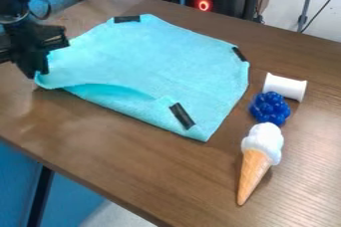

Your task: Unfold the cloth from top right to bottom left

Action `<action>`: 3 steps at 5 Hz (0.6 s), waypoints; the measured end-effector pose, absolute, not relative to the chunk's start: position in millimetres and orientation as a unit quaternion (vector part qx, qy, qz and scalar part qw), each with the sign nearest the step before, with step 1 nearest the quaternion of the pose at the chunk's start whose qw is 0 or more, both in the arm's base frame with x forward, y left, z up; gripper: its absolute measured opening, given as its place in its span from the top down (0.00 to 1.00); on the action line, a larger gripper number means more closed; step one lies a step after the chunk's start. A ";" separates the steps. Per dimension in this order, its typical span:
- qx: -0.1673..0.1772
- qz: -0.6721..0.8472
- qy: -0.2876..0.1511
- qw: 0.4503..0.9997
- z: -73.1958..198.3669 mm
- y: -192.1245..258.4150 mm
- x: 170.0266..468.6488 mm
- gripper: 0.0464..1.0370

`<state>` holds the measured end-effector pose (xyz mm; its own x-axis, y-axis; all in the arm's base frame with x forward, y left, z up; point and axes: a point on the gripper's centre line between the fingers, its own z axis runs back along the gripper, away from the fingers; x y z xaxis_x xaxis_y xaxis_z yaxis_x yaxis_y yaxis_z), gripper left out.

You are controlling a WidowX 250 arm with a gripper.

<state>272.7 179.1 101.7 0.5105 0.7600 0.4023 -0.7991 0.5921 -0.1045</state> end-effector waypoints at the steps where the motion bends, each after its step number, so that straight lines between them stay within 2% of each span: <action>1: 0.055 0.422 -0.207 0.881 101.5 179.3 273.4 0.57; 2: 0.072 0.381 -0.199 0.900 99.1 175.8 275.5 0.23; 3: 0.116 0.340 -0.201 0.911 106.0 166.0 286.4 0.04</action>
<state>286.4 166.0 106.0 0.6876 0.5733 0.4455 -0.6667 0.7416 0.0747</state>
